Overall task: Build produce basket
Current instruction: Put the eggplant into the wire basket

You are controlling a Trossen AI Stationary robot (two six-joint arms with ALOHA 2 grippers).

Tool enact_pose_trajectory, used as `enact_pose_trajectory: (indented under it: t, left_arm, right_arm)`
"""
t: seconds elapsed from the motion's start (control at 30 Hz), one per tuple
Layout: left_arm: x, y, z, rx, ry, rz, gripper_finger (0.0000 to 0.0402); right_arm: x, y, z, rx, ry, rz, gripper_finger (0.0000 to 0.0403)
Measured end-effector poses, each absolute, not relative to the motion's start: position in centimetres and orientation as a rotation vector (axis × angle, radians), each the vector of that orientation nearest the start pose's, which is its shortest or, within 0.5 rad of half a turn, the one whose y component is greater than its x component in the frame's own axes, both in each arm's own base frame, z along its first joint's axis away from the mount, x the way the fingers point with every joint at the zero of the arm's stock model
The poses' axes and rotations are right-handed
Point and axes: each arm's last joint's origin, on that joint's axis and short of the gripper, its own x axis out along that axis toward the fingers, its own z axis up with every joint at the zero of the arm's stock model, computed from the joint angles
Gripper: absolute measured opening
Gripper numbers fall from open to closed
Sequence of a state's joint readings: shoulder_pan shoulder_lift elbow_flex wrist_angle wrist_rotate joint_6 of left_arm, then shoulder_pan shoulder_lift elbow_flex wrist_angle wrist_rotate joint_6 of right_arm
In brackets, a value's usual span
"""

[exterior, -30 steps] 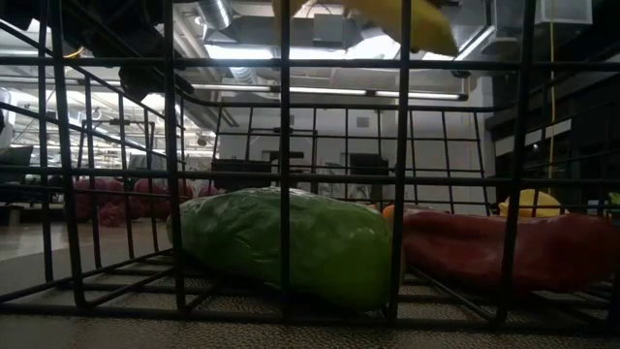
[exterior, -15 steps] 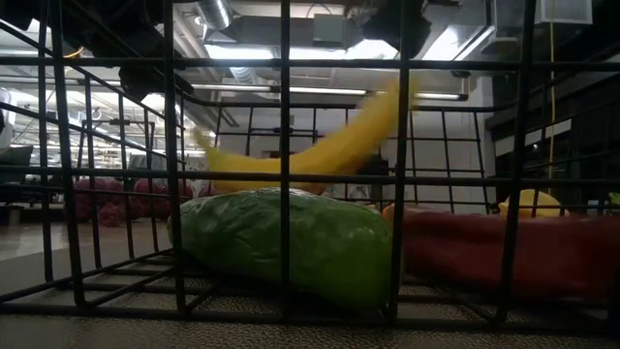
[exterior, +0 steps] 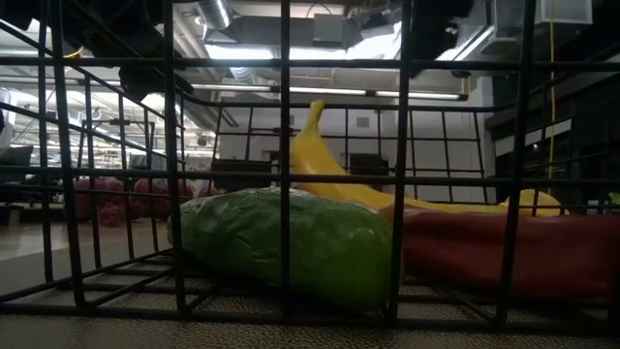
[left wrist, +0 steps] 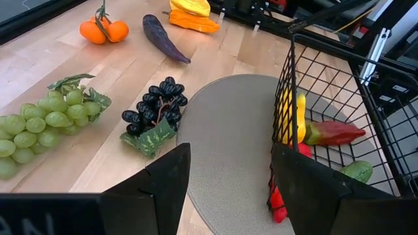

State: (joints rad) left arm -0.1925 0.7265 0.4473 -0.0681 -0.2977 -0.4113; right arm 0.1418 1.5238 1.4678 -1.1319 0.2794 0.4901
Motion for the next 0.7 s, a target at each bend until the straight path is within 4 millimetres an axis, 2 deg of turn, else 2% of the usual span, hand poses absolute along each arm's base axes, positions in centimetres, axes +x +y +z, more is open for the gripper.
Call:
enact_pose_trajectory:
  t: [0.2,0.33,0.43,0.6,0.7]
  left_arm:
    - [16.3,-2.3,23.6,-0.319,0.319,0.174,0.0210]
    - [16.3,-2.3,23.6,-0.319,0.320,0.173,0.0210]
    - [16.3,-2.3,23.6,-0.319,0.319,0.173,0.0210]
    - [16.3,-2.3,23.6,-0.319,0.319,0.174,0.0210]
    - [16.3,-2.3,23.6,-0.319,0.320,0.174,0.0210]
  right_arm:
    - [26.0,2.1,34.4,0.089,1.221,-0.706,0.0259]
    - [25.3,1.6,34.3,0.069,1.174,-0.880,0.0259]
    - [25.3,0.7,33.7,0.090,1.128,-0.955,0.0259]
    - [24.9,-2.2,31.1,0.101,1.191,-1.093,0.0259]
    - [25.3,-4.2,28.8,0.135,1.239,-1.055,0.0259]
